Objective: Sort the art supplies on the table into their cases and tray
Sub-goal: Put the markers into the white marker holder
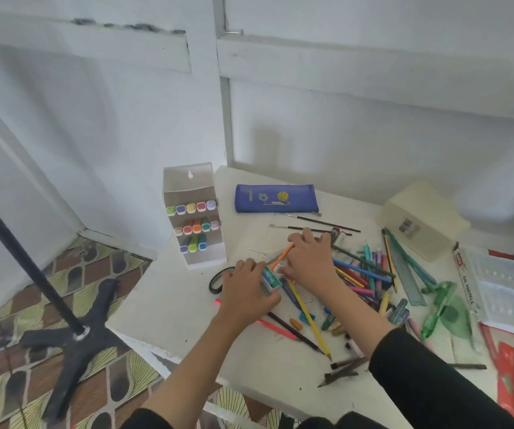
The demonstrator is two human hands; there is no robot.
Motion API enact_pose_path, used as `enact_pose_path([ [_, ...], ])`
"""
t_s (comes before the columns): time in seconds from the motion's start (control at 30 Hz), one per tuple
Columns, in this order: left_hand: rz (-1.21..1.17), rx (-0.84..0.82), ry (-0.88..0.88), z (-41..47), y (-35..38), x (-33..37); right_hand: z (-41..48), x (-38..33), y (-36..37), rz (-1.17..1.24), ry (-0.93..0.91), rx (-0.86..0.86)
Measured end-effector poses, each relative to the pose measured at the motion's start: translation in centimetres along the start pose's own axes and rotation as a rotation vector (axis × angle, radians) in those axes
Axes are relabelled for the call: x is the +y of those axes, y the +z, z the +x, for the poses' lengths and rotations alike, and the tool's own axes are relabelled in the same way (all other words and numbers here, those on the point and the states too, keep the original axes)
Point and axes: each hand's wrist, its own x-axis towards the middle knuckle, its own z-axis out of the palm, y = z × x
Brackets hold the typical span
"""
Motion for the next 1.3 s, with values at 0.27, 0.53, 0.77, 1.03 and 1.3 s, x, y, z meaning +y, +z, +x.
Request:
enact_pose_path([
  [0.27,-0.331,0.141,-0.069,-2.5,-0.5,-4.3,0.9,-1.4,0.0,0.035,0.001,0.015],
  [0.53,-0.406,0.287,-0.145,-3.3,-2.4,-9.1,1.5,-2.9,-0.1,0.346,-0.237,0.231],
  [0.77,-0.159,0.225,0.004,-2.6,-2.6,-10.7,3.1,-7.5,-0.1,0.271,-0.608,0.396],
  [1.03,-0.005,0.208,0.008,-2.2,-2.9,-10.5,3.8,-8.6,1.4,0.257,-0.768,0.531],
  [1.3,0.143,0.123,0.032,-1.4,-3.5,-11.6,3.2,-8.7,1.7,0.238,-0.853,0.523],
])
